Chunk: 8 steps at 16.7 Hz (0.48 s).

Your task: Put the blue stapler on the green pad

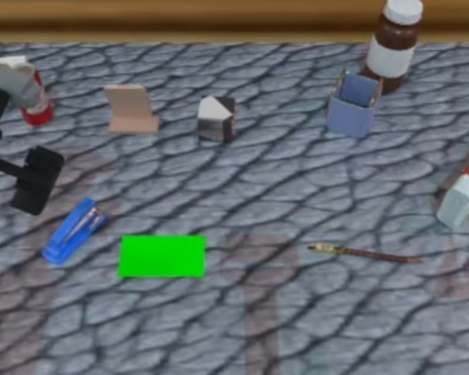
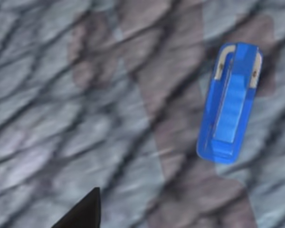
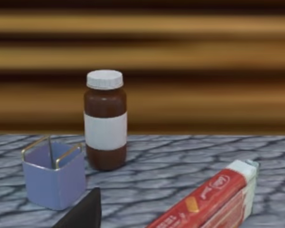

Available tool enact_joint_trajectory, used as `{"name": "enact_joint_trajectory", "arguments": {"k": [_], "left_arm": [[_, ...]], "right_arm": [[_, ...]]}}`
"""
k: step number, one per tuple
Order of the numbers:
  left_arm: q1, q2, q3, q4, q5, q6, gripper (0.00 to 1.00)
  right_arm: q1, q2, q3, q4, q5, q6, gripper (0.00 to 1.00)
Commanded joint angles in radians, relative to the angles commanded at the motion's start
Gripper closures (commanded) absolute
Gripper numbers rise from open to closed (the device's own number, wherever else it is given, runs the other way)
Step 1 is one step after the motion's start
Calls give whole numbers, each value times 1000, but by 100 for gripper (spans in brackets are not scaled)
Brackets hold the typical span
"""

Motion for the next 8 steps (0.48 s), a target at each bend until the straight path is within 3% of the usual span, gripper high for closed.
{"name": "enact_joint_trajectory", "arguments": {"k": [8], "left_arm": [[-41,510,404,-292,2,114,0]], "right_arm": [[0,0,0,0,0,0,0]]}}
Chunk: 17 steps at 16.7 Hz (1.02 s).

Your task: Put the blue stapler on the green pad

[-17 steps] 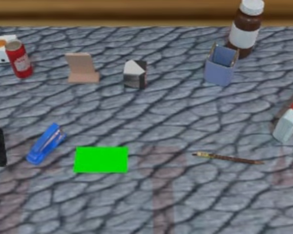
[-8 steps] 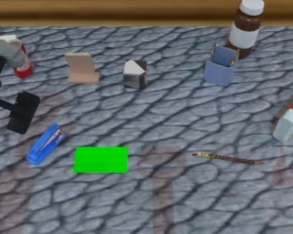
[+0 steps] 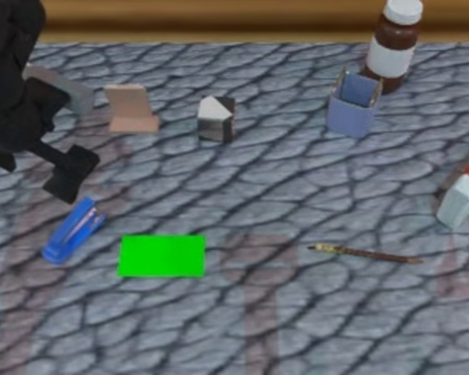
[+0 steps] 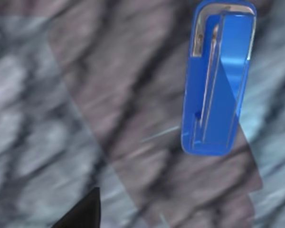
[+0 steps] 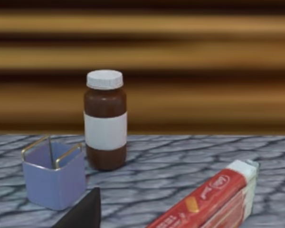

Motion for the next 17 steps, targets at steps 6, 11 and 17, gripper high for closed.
{"name": "enact_joint_trajectory", "arguments": {"k": [6,11,17], "left_arm": [[-5,61,49,-32,1,13,0],[-2,77,19,10,1,15,0],[-2,186,-125,277,2,18,0]], "right_arm": [[0,0,0,0,0,0,0],[0,0,0,0,0,0,0],[0,0,0,0,0,0,0]]}}
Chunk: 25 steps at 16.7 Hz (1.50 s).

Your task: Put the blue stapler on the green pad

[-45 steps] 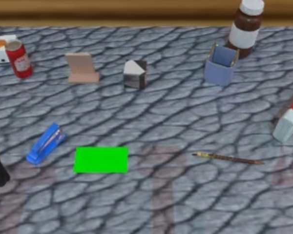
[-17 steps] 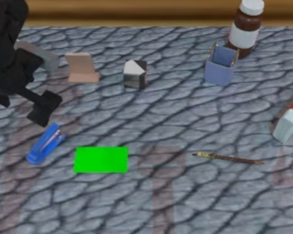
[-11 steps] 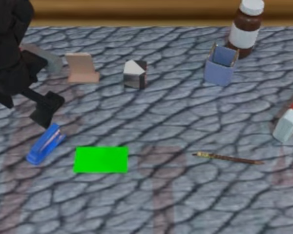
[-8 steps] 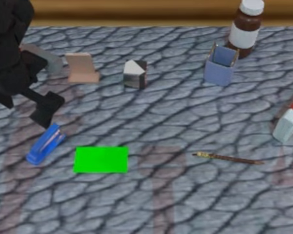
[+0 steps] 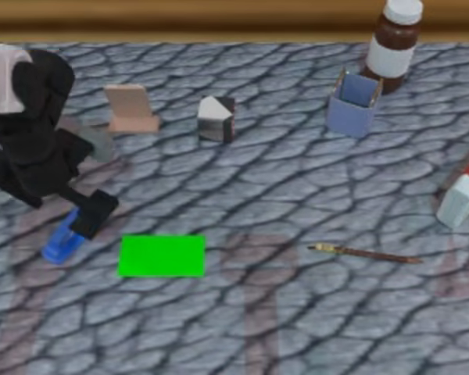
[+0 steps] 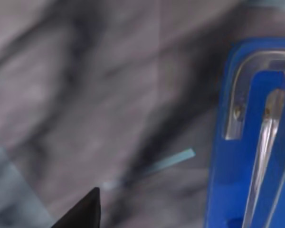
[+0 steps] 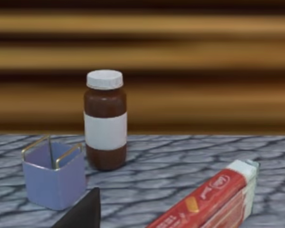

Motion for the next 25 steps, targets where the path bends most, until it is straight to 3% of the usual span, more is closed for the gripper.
{"name": "enact_joint_trajectory", "arguments": {"k": [6,19,25], "left_arm": [[0,25,-31,47,0,1,0],[0,25,-31,47,0,1,98],[0,25,-31,47,0,1,100]], "right_arm": [[0,0,0,0,0,0,0],[0,0,0,0,0,0,0],[0,0,0,0,0,0,0]]}}
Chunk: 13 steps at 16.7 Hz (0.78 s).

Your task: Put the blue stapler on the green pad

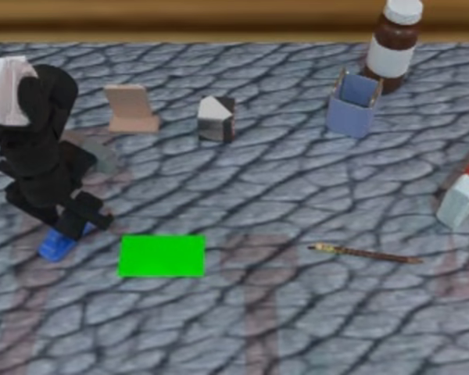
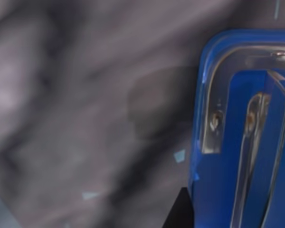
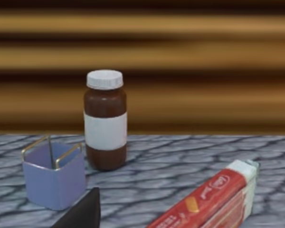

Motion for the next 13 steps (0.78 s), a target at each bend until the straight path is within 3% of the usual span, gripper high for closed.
{"name": "enact_joint_trajectory", "arguments": {"k": [6,13], "left_arm": [[2,-16,32,-41,0,1,100],[17,-137,194,-338,-1,-3,100]], "right_arm": [[0,0,0,0,0,0,0],[0,0,0,0,0,0,0]]}}
